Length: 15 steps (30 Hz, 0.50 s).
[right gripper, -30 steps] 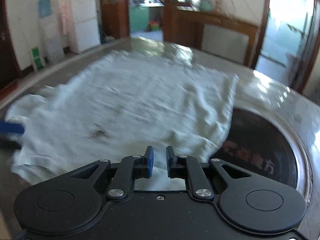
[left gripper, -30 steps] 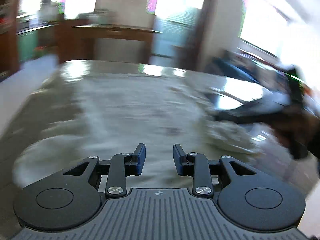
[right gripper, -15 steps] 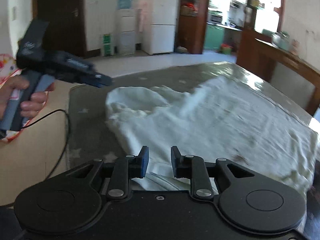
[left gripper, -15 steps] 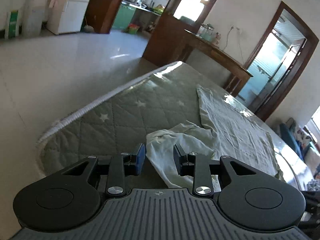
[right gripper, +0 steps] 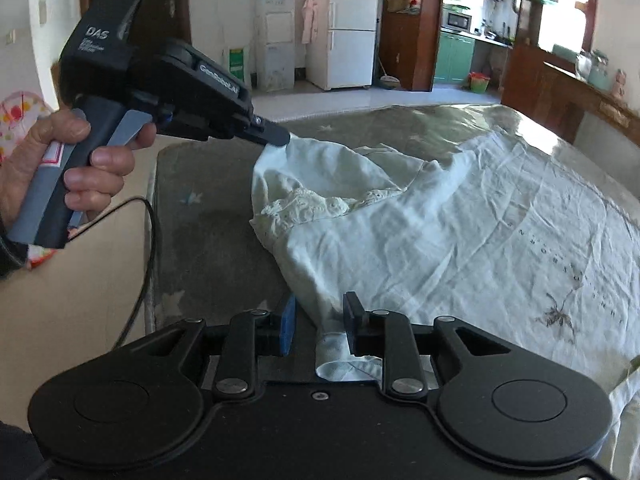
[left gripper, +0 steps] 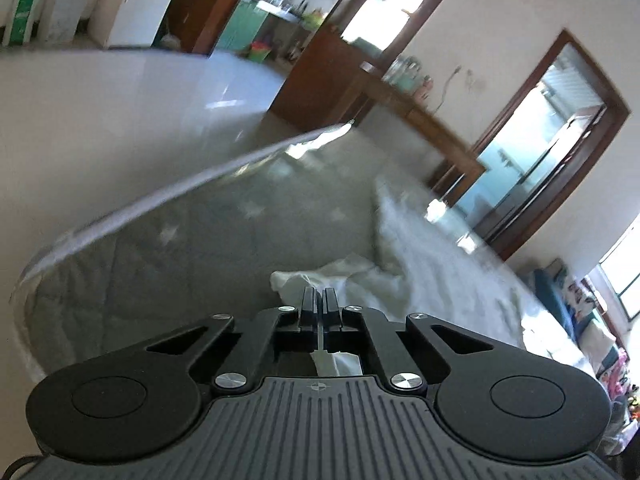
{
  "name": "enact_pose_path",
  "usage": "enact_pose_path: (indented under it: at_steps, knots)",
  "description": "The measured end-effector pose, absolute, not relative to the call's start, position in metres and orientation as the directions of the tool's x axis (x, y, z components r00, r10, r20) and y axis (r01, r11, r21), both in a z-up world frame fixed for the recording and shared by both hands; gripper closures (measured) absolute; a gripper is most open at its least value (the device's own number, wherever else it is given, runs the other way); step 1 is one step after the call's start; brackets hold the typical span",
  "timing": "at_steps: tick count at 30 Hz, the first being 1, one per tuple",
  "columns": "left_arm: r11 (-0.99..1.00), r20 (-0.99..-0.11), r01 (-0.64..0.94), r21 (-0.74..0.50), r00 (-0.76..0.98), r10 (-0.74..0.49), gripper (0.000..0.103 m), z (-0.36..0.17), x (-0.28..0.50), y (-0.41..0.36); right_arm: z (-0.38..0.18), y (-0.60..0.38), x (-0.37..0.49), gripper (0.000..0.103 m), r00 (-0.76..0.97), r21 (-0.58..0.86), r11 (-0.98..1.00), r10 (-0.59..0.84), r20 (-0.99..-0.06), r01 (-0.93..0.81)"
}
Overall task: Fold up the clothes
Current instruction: 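Grasp the shirt edge with the left gripper and fold it toward the right gripper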
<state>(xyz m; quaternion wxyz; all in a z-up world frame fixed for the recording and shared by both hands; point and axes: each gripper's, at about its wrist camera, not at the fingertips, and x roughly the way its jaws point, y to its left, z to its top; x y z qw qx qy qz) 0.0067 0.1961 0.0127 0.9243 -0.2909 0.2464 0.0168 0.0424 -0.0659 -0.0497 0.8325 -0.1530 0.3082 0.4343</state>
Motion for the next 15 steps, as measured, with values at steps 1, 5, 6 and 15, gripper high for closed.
enact_pose_path:
  at_steps: [1,5,6,15]
  knots:
    - [0.834,-0.43,-0.14,-0.534,0.894,-0.126,0.101,0.02,0.004,0.19,-0.046,-0.073,0.042,0.075,0.444,0.021,0.589,0.633,-0.635,-0.808]
    - [0.874,-0.289,0.105,-0.474,0.919,-0.267,0.101,0.047,-0.002,0.148,-0.035,-0.097,0.042,0.075,0.49,0.032,0.634,0.627,-0.606,-0.772]
    - [0.877,-0.271,0.159,-0.453,0.913,-0.305,0.101,0.05,-0.002,0.138,-0.032,-0.108,0.043,0.075,0.513,0.031,0.659,0.614,-0.6,-0.752]
    - [0.852,-0.488,0.419,-0.315,0.698,-0.524,0.096,0.001,0.023,0.048,-0.013,-0.175,0.056,0.075,0.662,0.026,0.816,0.487,-0.57,-0.578]
